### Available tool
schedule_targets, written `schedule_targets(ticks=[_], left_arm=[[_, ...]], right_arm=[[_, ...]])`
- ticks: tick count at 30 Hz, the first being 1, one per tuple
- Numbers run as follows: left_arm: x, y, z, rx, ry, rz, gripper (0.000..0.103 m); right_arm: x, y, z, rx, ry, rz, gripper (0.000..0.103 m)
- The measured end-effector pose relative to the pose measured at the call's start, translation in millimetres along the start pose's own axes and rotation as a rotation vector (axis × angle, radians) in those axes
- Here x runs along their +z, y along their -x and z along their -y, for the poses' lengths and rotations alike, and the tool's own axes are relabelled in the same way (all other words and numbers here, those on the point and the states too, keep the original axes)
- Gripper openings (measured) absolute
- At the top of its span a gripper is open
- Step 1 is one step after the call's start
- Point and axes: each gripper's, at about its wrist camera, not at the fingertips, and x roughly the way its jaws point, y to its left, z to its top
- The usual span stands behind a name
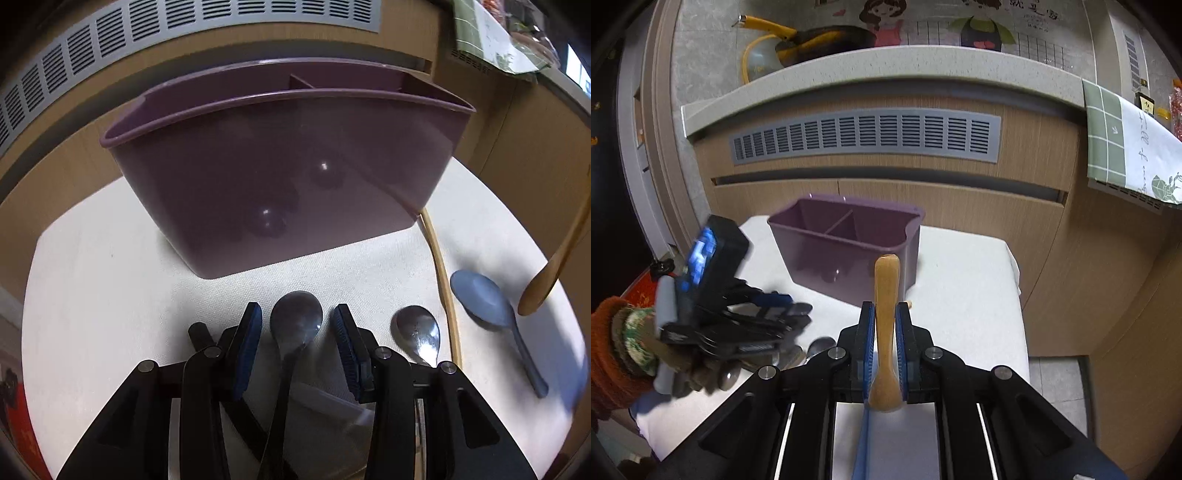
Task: Organize utensils
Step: 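Lift both spoons and drop them into the purple caddy, opening both grippers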
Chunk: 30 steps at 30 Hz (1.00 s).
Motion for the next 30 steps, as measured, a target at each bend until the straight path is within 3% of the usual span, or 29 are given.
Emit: schedule_targets(ticks=[2, 4, 8, 12, 15, 20, 23, 26, 30], left_arm=[[-0.7, 2.2, -1.3, 0.001, 0.006, 0.001, 0.029], [-2.9, 12.1, -5.4, 0.014, 0.034, 0.035, 0.029], [-15.8, 75.4, -11.7, -0.047, 0.125, 0.25, 0.029], [-17.4, 127.8, -11.0, -0.062, 0.151, 0.42, 0.029], [0.7, 174.0, -13.4, -0.069, 0.154, 0.578, 0.029], [57.7, 229.3, -35.6, -0.14, 0.194, 0.752, 0.029], [93.3, 224.1, -52.1, -0.159, 0.246, 0.792, 0.029], [109.8, 194.7, -70.7, -0.194, 0.311, 0.733, 0.029], [113.1, 137.1, -89.3, -0.241, 0.372, 0.654, 0.033]], right_arm=[[2.0, 0.7, -1.9, -0.004, 0.003, 0.012, 0.009], [4.1, 2.8, -4.2, -0.011, 0.008, 0.027, 0.009], [9.3, 13.4, -5.5, -0.016, 0.016, 0.07, 0.009], [17.4, 18.7, -8.5, -0.03, 0.017, 0.095, 0.009], [32.2, 26.0, -12.7, -0.04, 0.019, 0.143, 0.009], [91.7, 48.5, -16.8, -0.014, 0.023, 0.282, 0.009], [128.3, 40.8, -13.4, -0.007, 0.023, 0.326, 0.009], [143.7, 14.2, -8.8, 0.008, -0.002, 0.284, 0.009], [136.3, -31.0, -6.4, 0.028, -0.003, 0.188, 0.01]])
